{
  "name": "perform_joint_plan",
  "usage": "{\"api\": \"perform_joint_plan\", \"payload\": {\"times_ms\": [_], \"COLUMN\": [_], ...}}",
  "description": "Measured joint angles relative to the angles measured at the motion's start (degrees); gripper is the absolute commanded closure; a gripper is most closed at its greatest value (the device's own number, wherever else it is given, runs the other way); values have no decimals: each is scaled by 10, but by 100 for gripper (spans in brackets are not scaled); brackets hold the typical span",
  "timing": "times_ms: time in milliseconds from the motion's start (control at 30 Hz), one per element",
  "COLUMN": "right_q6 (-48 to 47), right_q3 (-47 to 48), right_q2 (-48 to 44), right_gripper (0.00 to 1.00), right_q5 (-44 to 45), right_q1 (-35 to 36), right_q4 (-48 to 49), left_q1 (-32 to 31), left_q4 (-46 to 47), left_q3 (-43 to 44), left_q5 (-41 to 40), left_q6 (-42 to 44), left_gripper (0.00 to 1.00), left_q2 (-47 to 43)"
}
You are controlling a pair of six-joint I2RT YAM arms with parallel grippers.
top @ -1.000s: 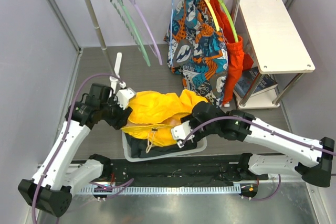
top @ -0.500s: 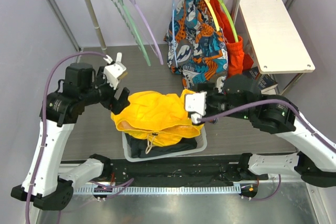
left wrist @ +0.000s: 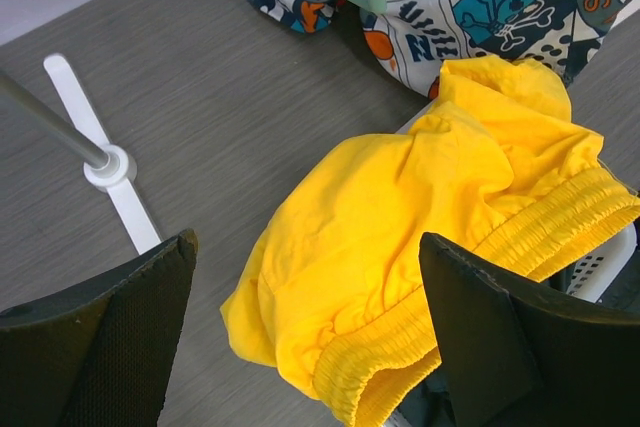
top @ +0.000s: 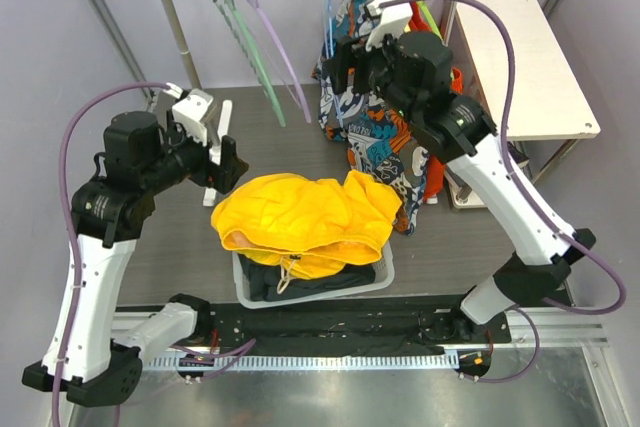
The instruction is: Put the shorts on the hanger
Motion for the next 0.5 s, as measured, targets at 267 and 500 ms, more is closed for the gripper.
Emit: {"api": "perform_joint_plan", "payload": {"times_ms": [267,500], "right_q6": [56,68], "right_q3": [64,64], "right_q2": [90,150], "right_gripper": [36,73], "right_q5": [40,43], "right_q1": [-19,-45], "right_q4": [51,55], "left_q1": [5,8], "left_q4": [11,11], "left_q3": [-13,-34], "left_q5": [-7,-17], "left_q6": [-8,-12], "left_gripper": [9,9], "left_q2": [-29,-38]}}
